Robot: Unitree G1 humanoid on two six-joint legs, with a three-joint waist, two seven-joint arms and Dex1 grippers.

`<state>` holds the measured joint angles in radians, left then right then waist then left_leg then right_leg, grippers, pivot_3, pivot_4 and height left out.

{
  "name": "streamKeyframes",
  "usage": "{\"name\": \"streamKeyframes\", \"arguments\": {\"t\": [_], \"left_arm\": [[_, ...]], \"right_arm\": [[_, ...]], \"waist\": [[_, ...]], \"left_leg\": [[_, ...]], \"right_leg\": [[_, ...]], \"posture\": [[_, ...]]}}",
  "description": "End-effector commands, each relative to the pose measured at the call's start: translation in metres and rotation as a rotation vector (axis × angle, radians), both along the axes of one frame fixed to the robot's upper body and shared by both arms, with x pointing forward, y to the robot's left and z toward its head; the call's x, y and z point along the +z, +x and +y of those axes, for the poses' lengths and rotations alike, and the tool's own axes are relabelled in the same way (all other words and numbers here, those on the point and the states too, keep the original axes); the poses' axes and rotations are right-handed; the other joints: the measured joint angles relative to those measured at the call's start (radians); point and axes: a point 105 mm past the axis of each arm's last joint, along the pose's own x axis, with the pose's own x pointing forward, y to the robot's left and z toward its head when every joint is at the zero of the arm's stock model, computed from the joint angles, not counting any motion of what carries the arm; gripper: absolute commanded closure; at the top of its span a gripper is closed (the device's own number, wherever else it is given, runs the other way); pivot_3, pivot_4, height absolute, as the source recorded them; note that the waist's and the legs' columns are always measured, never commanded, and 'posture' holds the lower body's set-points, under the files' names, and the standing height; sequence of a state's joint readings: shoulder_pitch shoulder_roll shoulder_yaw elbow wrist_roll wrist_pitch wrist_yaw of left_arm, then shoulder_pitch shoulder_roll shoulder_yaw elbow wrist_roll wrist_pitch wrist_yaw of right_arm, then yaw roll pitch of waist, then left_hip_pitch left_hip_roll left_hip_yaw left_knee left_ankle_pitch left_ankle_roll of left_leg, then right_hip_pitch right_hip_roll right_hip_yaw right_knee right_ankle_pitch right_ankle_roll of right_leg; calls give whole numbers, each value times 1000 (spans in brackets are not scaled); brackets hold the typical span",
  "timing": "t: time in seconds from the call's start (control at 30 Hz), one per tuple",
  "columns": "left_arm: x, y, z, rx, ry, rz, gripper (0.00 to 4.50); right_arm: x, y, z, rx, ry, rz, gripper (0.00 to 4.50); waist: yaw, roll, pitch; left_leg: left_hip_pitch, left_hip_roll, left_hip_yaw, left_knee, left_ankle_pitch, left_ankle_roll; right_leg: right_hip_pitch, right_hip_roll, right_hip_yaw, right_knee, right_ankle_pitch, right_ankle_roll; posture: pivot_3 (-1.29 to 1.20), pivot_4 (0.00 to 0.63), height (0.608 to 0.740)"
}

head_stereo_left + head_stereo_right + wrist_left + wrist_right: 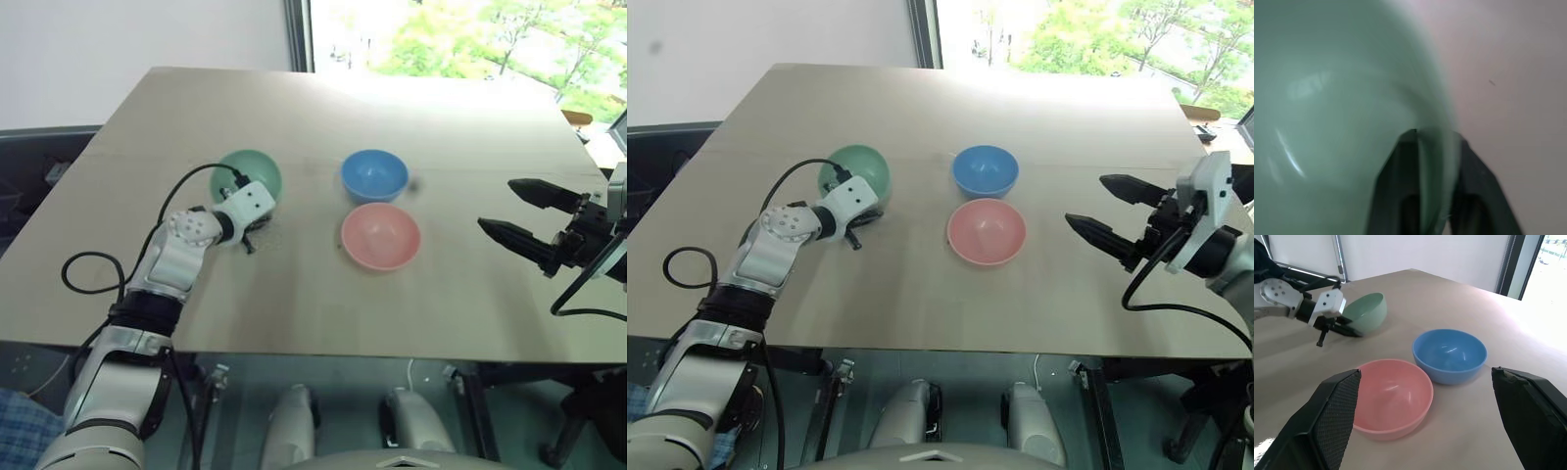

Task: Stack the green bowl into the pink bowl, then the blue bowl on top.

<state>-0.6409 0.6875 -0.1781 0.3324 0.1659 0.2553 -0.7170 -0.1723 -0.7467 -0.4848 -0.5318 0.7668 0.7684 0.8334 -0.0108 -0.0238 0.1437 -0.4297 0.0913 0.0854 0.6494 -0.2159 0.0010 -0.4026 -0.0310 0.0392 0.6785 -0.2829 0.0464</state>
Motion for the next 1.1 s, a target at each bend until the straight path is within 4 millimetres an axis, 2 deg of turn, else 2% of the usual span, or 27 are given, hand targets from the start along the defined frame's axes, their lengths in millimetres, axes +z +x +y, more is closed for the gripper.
{"name": "streamKeyframes", "arguments": {"t": [0.03, 0.13, 0.23, 0.27, 0.3, 0.37, 0.43, 0.53, 0.63, 0.73, 0.9, 1.07, 1.1], "left_arm": [[-12, -4, 5, 8, 13, 47, 4444], [-8, -1, -1, -24, 8, 29, 4444], [7, 0, -25, -162, -13, -4, 4444], [15, -1, -39, -240, -25, -20, 4444], [30, -5, -59, -347, -39, -53, 4444], [48, -13, -83, -492, -35, -103, 4444], [59, -20, -96, -591, 1, -142, 4444], [71, -43, -124, -847, 144, -196, 4444], [78, -55, -140, -977, 188, -208, 4444], [78, -70, -153, -1100, 218, -210, 4444], [65, -93, -159, -1261, 234, -151, 4444], [67, -96, -165, -1295, 196, -176, 4444], [67, -95, -165, -1293, 192, -182, 4087]], "right_arm": [[9, -4, 2, 7, -8, -51, 0], [8, -4, 2, 6, -8, -51, 0], [8, -4, 2, 9, -5, -50, 0], [8, -3, 2, 11, -6, -49, 0], [8, -2, 2, 14, -8, -48, 0], [7, -1, 3, 20, -7, -46, 0], [8, -1, 4, 32, 5, -42, 0], [8, 0, 5, 40, 2, -42, 0], [8, 1, 6, 45, 3, -44, 0], [8, 1, 8, 48, 7, -47, 0], [7, -1, 9, 42, 11, -49, 0], [7, -3, 6, 18, 11, -55, 0], [7, -3, 6, 16, 13, -55, 0]], "waist": [[0, 0, 0], [1, 0, 0], [6, 0, 0], [10, 0, 0], [15, 0, 0], [27, -1, 1], [28, -3, 2], [24, -2, 2], [23, -2, 2], [23, -2, 2], [23, -2, 2], [23, -2, 2], [23, -2, 2]], "left_leg": [[0, 0, 0, 0, 0, 0], [0, 0, 0, 0, 0, 0], [0, 0, 0, 0, 0, 0], [0, 0, -1, 0, 0, 0], [-1, 0, -1, 1, 0, 0], [-2, 0, -1, 1, 0, 0], [-3, 0, -2, 2, 0, 0], [-3, 0, -2, 1, 0, 0], [-2, 0, -1, 1, 0, 0], [-2, 0, -1, 2, 0, 0], [-2, 0, -1, 2, 0, 0], [-2, 0, -1, 2, 0, 0], [-2, 0, -1, 3, 0, 0]], "right_leg": [[0, 0, 0, 0, 0, 0], [0, 0, 0, 0, 0, 0], [0, 0, -1, 0, 0, 0], [0, 0, -1, 0, 0, 0], [0, 0, -1, 0, 0, 0], [0, 0, -1, 0, 0, 0], [0, 0, -2, -1, 0, 0], [0, 0, -2, -1, 0, 0], [0, 0, -1, -1, 0, 0], [0, 0, -1, 0, 0, 0], [0, 0, -1, -1, 0, 0], [0, 0, -1, 0, 0, 1], [0, 0, -1, 0, 0, 1]], "posture": [[0, 150, 740], [0, 150, 740], [0, 150, 740], [0, 150, 740], [0, 150, 740], [0, 150, 740], [0, 150, 740], [0, 150, 740], [0, 150, 740], [0, 150, 740], [0, 150, 740], [0, 150, 740], [0, 150, 740]]}}
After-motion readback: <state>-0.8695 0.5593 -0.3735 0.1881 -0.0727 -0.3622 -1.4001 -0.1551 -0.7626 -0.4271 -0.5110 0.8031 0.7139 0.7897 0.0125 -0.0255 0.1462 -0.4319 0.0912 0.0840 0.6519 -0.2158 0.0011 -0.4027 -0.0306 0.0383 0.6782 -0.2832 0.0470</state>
